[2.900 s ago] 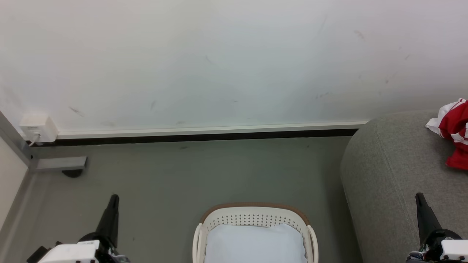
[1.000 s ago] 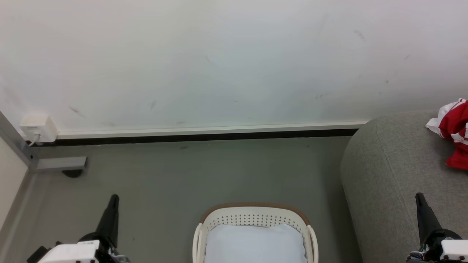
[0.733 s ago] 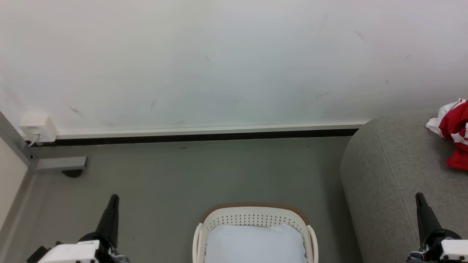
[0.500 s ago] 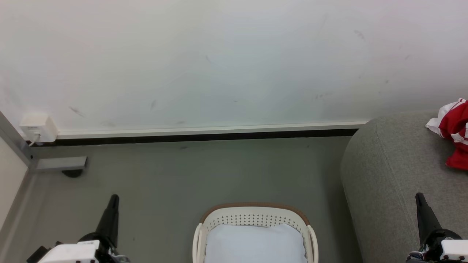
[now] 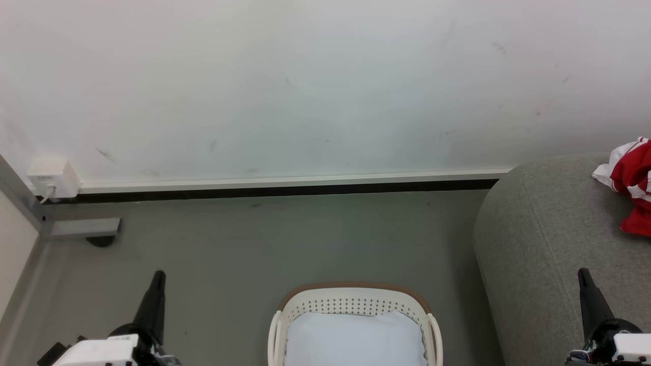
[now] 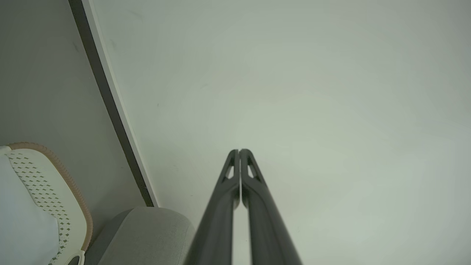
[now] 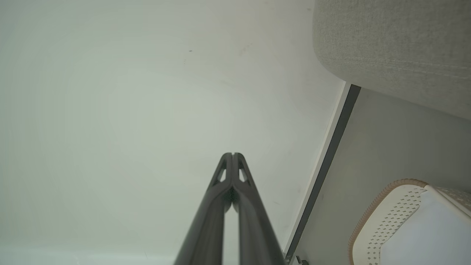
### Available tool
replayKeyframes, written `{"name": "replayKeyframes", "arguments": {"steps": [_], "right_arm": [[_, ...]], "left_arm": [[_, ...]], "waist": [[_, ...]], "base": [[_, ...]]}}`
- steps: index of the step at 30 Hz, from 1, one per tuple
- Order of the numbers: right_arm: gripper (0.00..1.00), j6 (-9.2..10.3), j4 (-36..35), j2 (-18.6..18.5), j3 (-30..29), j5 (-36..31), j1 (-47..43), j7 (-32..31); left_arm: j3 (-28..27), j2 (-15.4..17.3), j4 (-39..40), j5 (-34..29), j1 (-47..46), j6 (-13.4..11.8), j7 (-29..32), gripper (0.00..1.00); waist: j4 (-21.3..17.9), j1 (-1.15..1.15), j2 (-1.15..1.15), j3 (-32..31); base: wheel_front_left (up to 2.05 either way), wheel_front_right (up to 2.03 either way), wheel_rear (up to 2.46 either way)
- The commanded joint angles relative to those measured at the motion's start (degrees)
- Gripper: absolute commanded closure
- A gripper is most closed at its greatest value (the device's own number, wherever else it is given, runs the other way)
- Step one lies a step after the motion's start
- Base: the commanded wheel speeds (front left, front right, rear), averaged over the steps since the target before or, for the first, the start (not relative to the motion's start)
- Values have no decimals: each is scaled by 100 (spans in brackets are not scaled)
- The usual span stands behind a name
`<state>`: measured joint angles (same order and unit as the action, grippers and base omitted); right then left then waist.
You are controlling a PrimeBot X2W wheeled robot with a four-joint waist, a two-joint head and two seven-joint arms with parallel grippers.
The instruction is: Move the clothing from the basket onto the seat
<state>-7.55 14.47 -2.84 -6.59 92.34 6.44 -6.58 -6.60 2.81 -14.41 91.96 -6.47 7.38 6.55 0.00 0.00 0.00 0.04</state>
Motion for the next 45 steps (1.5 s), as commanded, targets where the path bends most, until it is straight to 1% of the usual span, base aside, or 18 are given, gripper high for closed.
{"name": "replayKeyframes", "arguments": {"steps": [1,45], "right_arm": [[100,12,-35,-7,-16,4,36,-20],[100,12,-35,-7,-15,4,36,-20]], "left_arm": [[-12,11,11,72,-36,30,25,100],[-12,11,12,73,-36,30,25,100]], "waist": [[0,0,0,0],[0,0,0,0]], "base": [[0,0,0],[0,0,0]]}}
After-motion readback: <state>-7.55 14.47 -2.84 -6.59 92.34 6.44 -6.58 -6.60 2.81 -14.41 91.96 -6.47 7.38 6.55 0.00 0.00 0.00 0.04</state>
